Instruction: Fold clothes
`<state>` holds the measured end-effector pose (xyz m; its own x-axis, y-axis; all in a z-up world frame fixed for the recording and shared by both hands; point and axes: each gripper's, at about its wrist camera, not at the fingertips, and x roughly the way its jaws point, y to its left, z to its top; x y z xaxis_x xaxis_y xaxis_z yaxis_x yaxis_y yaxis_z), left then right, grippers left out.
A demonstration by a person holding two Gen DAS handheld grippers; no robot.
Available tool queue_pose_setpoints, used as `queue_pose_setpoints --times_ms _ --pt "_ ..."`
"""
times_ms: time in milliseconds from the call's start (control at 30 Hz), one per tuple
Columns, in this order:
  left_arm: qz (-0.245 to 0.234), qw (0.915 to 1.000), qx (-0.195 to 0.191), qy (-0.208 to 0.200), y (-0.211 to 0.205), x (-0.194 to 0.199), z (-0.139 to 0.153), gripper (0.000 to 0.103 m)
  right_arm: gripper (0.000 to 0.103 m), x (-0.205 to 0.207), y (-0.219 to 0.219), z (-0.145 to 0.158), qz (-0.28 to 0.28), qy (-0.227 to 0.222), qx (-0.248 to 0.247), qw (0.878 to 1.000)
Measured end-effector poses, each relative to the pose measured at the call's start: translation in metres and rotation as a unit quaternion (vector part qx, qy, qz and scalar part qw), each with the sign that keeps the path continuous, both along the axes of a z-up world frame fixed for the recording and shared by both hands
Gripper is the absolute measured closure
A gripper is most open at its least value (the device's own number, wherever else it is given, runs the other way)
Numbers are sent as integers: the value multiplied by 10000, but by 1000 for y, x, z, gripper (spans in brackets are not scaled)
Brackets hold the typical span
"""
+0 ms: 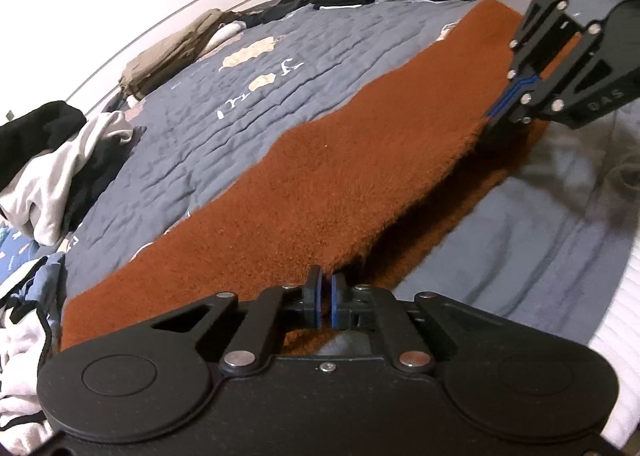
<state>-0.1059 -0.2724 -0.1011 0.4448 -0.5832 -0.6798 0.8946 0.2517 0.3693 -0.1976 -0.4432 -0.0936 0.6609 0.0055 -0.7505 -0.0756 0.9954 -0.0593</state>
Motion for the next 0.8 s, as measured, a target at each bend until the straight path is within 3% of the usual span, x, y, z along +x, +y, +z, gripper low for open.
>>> queue_pose_setpoints --times_ms 133,300,400,500,667,800 --pt "-94 9999 96 -5 4 -5 0 99 100 -2 3 -1 132 97 -64 9998" --pt "-155 9985 396 -358 -2 -11 -15 95 98 0 10 -14 209 268 -494 9982" --pt "-247 9987 411 -198 1 -10 -12 82 96 -1 13 -18 288 485 -571 9968" --pt "-256 9994 163 179 7 -4 -1 60 93 -6 1 -5 172 397 -121 9990" --pt "118 9939 -578 928 17 18 25 58 72 -26 -49 29 -647 -339 628 9953" --pt "425 9883 -918 1140 18 28 33 58 64 -53 -110 37 -1937 -674 549 9772"
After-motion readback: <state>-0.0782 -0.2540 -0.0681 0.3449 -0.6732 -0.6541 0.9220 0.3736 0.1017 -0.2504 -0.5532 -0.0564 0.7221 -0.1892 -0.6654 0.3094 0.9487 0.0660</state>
